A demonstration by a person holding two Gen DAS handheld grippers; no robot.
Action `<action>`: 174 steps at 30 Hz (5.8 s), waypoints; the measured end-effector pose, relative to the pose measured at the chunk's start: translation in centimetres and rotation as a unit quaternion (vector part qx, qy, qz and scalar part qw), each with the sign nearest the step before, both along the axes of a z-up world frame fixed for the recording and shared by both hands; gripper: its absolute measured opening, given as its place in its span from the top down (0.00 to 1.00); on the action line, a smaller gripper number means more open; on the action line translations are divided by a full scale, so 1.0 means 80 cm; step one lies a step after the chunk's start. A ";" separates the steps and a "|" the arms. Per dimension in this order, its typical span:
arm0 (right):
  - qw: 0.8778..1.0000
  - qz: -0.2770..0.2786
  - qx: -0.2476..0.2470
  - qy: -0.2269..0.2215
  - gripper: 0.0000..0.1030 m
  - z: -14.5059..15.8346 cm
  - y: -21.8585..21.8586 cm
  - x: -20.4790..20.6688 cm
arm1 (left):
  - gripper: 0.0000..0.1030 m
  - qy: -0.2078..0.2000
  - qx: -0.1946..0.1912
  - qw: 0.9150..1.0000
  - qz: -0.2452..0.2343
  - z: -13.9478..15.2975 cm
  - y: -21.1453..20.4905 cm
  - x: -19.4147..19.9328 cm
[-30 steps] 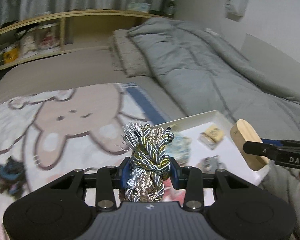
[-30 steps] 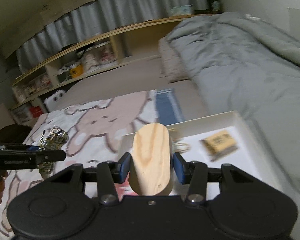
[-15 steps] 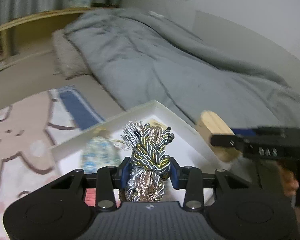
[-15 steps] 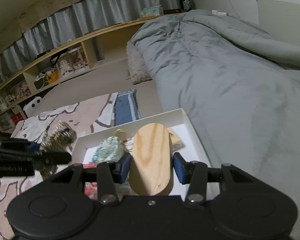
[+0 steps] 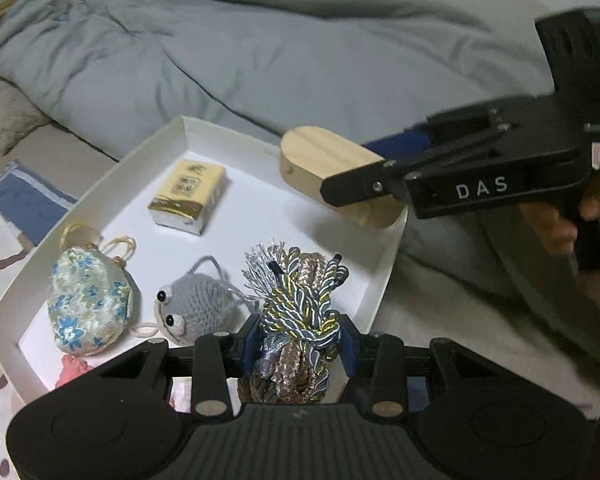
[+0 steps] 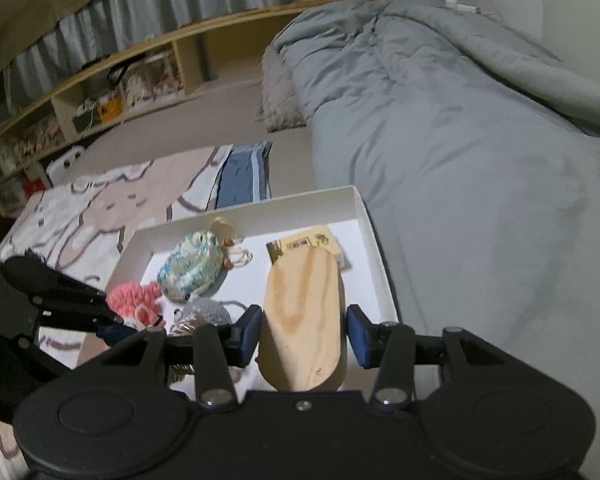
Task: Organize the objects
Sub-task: 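Open both tools to drop the rope toy and wooden block into the box, then move both open tools back toward the white ball and crocheted scrunchie, then grasp the white crumpled ball with the left tool while the right tool grasps the scrunchie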
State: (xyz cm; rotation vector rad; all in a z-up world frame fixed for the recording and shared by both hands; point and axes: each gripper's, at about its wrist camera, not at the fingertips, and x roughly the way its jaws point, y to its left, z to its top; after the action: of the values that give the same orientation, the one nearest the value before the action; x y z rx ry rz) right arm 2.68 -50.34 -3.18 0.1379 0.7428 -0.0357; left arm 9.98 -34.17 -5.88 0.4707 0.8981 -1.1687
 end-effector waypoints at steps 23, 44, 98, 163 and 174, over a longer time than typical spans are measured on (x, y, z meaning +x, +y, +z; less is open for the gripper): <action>0.995 0.010 -0.033 0.089 0.30 -0.043 -0.014 0.027 | 0.36 0.064 0.047 0.997 -0.022 -0.045 -0.013 0.031; 0.998 0.002 -0.025 0.050 0.30 0.016 0.012 -0.006 | 0.36 0.022 0.020 0.999 0.027 0.015 0.027 0.008; 0.994 -0.091 -0.038 -0.051 0.00 0.057 0.145 -0.097 | 0.00 -0.093 -0.114 0.946 0.289 0.098 0.271 -0.036; 0.984 0.167 0.033 -0.049 0.00 -0.061 0.490 0.228 | 0.00 -0.102 -0.072 0.786 0.606 0.042 0.566 0.152; 0.969 0.232 0.066 -0.053 0.01 -0.100 0.547 0.258 | 0.00 -0.072 -0.086 0.779 0.617 0.015 0.587 0.170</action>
State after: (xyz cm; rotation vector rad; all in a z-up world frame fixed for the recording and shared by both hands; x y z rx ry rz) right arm 23.28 -6.58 -11.20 0.0879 0.6564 0.4654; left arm 23.54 12.78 -4.65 -0.2216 0.7160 0.0215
